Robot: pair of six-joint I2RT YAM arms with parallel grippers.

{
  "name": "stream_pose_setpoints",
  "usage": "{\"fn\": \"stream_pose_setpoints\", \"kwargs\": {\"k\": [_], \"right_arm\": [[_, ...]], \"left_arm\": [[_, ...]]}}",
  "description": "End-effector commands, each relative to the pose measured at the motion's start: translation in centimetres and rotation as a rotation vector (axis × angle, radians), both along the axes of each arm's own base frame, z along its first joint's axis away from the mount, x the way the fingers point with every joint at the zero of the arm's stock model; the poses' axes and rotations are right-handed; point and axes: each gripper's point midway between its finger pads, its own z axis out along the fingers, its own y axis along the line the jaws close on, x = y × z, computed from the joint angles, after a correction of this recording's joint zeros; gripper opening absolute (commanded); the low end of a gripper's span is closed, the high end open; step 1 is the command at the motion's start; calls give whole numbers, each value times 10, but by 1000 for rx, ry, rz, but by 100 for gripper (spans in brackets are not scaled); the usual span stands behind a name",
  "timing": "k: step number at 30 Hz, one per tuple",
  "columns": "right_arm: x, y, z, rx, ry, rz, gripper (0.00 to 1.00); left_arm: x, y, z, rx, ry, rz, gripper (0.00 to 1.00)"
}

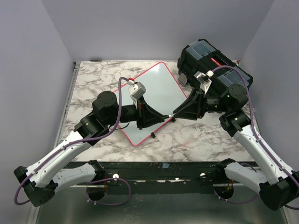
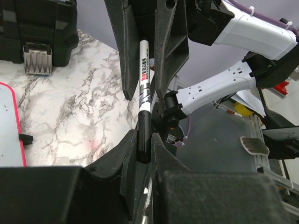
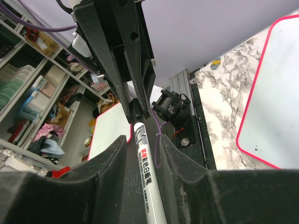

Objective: Write a sentence on the whiteboard
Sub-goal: Open the pen cap from the whiteboard marker.

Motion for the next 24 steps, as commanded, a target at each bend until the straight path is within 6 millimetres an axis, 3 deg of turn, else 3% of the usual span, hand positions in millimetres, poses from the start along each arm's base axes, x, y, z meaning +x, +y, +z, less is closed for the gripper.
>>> {"fn": "stream_pose_setpoints", "kwargs": {"k": [1, 11, 24], "right_arm": [[-9, 2, 10, 6, -26, 43, 34], [-11, 4, 9, 0, -25, 55, 24], [-12, 6, 6, -9, -29, 60, 24]], "left_arm": [[0, -4, 2, 1, -17, -36, 0], [7, -3, -1, 13, -12, -31, 0], [12, -5, -4, 30, -10, -35, 0]]}}
